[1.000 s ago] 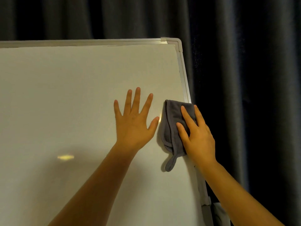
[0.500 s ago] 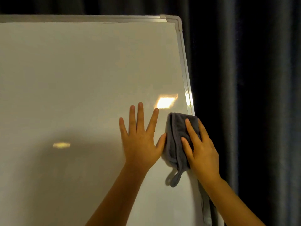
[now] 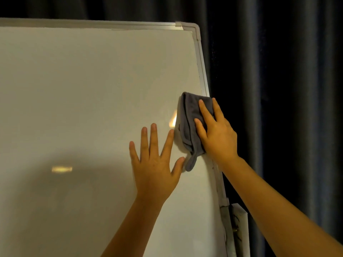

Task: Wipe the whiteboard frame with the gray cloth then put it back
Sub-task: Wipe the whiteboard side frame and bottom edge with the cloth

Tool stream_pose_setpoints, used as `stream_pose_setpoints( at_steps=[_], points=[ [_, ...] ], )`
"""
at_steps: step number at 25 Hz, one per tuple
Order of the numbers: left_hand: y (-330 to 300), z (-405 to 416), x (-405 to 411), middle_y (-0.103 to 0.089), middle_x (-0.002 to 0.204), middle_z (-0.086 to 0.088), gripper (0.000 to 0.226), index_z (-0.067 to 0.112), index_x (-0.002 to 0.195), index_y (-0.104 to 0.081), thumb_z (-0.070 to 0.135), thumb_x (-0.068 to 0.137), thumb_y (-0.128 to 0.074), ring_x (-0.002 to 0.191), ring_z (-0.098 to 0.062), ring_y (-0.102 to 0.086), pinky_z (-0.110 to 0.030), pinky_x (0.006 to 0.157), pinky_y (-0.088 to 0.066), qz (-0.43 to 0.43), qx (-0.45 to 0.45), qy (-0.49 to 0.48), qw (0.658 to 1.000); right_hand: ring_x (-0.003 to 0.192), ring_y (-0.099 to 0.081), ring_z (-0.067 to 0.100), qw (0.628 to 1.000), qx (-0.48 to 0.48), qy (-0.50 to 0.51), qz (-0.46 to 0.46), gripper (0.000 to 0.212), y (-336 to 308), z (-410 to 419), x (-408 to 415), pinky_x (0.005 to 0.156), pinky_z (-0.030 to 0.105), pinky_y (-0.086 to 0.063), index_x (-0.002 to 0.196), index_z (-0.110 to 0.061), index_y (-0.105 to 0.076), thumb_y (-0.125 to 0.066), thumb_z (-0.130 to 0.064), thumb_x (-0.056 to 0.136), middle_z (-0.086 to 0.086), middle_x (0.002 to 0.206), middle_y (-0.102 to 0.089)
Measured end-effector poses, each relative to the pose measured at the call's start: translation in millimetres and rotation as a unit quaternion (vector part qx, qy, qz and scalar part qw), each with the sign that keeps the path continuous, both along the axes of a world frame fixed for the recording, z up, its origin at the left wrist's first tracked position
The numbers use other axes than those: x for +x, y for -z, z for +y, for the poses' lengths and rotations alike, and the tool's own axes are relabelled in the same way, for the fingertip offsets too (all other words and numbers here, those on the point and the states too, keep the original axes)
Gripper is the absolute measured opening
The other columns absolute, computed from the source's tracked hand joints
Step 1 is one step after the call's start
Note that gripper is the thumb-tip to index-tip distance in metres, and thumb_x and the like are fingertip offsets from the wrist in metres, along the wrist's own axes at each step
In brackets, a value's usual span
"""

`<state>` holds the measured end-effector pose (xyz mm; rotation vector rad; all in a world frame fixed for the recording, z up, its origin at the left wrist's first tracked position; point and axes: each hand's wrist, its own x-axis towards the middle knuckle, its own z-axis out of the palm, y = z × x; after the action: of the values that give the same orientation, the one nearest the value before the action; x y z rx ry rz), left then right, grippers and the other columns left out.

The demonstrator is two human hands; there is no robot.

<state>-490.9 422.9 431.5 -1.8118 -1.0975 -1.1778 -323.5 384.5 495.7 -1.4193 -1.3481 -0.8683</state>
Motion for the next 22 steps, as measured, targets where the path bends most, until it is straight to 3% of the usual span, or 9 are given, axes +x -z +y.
stream_pose_setpoints(
  at_steps=[4, 10, 15, 18, 22],
  points=[
    [18.4, -4.4, 0.9, -0.019, 0.156, -0.016, 0.069, 0.024, 0.148, -0.024, 0.061, 0.091, -0.018, 0.143, -0.037, -0.013, -0.056, 0.112, -0.009, 0.005, 0.002, 0.003, 1.0, 0.094, -0.059, 0.028, 0.999, -0.037, -0.008, -0.005, 0.062, 51.1, -14.4, -1.8, 0.06, 0.037, -0.056, 0.144, -0.029, -0.014, -0.015, -0.057, 0.089, 0.012, 0.153, -0.021],
    [52.6, -14.0, 4.7, -0.021, 0.155, -0.018, 0.07, 0.023, 0.147, -0.024, 0.059, 0.088, -0.03, 0.142, -0.036, -0.009, -0.057, 0.11, -0.007, 0.012, -0.018, 0.005, 1.0, 0.101, -0.058, 0.026, 0.997, -0.075, -0.004, 0.008, 0.055, 117.2, -33.8, -8.5, 0.061, 0.033, -0.056, 0.138, -0.037, 0.001, -0.016, -0.057, 0.09, 0.01, 0.154, -0.016],
    [74.5, -21.5, 2.3, -0.021, 0.155, -0.017, 0.067, 0.023, 0.147, -0.022, 0.056, 0.089, -0.021, 0.142, -0.036, -0.01, -0.057, 0.11, -0.007, 0.027, -0.034, 0.009, 0.999, 0.085, -0.062, 0.024, 0.994, -0.106, 0.018, -0.007, 0.06, 116.8, -46.8, -10.2, 0.061, 0.031, -0.056, 0.14, -0.03, -0.003, -0.018, -0.055, 0.087, 0.014, 0.152, -0.023],
    [76.3, -23.1, 1.5, -0.018, 0.156, -0.017, 0.067, 0.023, 0.148, -0.02, 0.056, 0.089, -0.021, 0.142, -0.037, -0.009, -0.057, 0.11, -0.006, 0.028, -0.046, 0.014, 0.998, 0.074, -0.063, 0.021, 0.986, -0.148, 0.064, -0.043, 0.064, 102.5, -52.7, -5.2, 0.056, 0.025, -0.046, 0.145, -0.025, -0.011, -0.02, -0.054, 0.088, 0.014, 0.147, -0.032],
    [76.3, -25.1, 3.7, -0.013, 0.156, -0.016, 0.067, 0.023, 0.148, -0.02, 0.055, 0.09, -0.02, 0.143, -0.036, -0.007, -0.057, 0.11, -0.004, 0.025, -0.051, 0.028, 0.998, 0.083, -0.063, 0.024, 0.973, -0.185, 0.132, -0.032, 0.064, 108.4, -58.0, -5.5, 0.06, 0.028, -0.049, 0.145, -0.025, -0.006, -0.025, -0.053, 0.091, 0.014, 0.145, -0.035]
  ],
)
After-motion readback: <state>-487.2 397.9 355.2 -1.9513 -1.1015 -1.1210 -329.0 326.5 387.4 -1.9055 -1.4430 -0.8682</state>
